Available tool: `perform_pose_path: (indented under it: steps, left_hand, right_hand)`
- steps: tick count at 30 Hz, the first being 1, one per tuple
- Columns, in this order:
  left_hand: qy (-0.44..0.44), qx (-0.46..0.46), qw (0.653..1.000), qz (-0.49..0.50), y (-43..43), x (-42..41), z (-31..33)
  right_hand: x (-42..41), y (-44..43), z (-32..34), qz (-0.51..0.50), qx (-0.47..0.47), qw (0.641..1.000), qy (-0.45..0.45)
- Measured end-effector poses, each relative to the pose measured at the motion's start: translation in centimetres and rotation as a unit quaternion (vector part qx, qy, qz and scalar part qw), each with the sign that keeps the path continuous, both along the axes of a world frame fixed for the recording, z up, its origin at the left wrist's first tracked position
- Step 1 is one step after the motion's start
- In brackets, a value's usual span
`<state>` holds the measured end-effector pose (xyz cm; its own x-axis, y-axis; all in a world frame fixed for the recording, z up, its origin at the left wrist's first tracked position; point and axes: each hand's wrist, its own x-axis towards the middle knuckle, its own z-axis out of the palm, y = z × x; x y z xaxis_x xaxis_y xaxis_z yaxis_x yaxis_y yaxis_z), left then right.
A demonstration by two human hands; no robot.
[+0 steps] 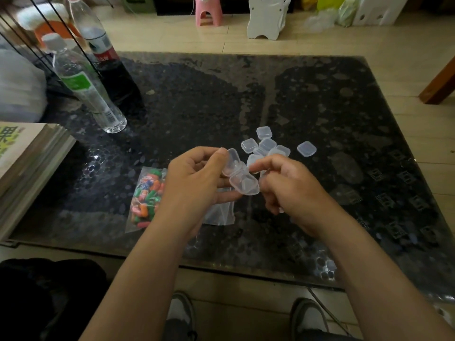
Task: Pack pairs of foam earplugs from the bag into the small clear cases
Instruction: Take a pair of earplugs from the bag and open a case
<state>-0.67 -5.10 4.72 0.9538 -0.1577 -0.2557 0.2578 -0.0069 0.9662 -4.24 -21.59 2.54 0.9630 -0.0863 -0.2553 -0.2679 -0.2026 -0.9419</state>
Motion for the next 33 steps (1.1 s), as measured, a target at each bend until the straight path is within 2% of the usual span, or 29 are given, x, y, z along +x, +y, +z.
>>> perform_pose_path:
  steps: [3, 9, 12, 18, 28, 33]
  left_hand:
    - [0.004, 0.007, 1.0, 0.002, 0.0, 0.0, -0.1]
    - [0.006, 0.04, 0.999, -0.028, -0.4, -0.2, -0.7]
    - [0.023, 0.036, 0.998, -0.037, -0.7, -0.4, -0.9]
    - [0.058, -0.005, 0.997, -0.055, -1.0, -0.5, -1.0]
    - [0.096, -0.03, 0.994, -0.049, -0.5, -0.4, -0.7]
    - [0.104, -0.044, 0.993, -0.041, -0.4, -0.4, -0.2]
  right_hand:
    - [0.1, -0.9, 0.1, -0.055, -0.034, 0.998, 0.009]
    - [-0.4, -1.3, 0.4, -0.028, -0.106, 0.991, -0.071]
    - [-0.8, -1.0, 0.8, 0.012, -0.157, 0.981, -0.116]
    - [-1.1, -0.1, 1.0, 0.106, -0.2, 0.964, -0.14]
    - [-1.1, -0.2, 0.8, 0.115, -0.216, 0.958, -0.147]
    - [-1.2, -0.5, 0.9, 0.048, -0.168, 0.973, -0.151]
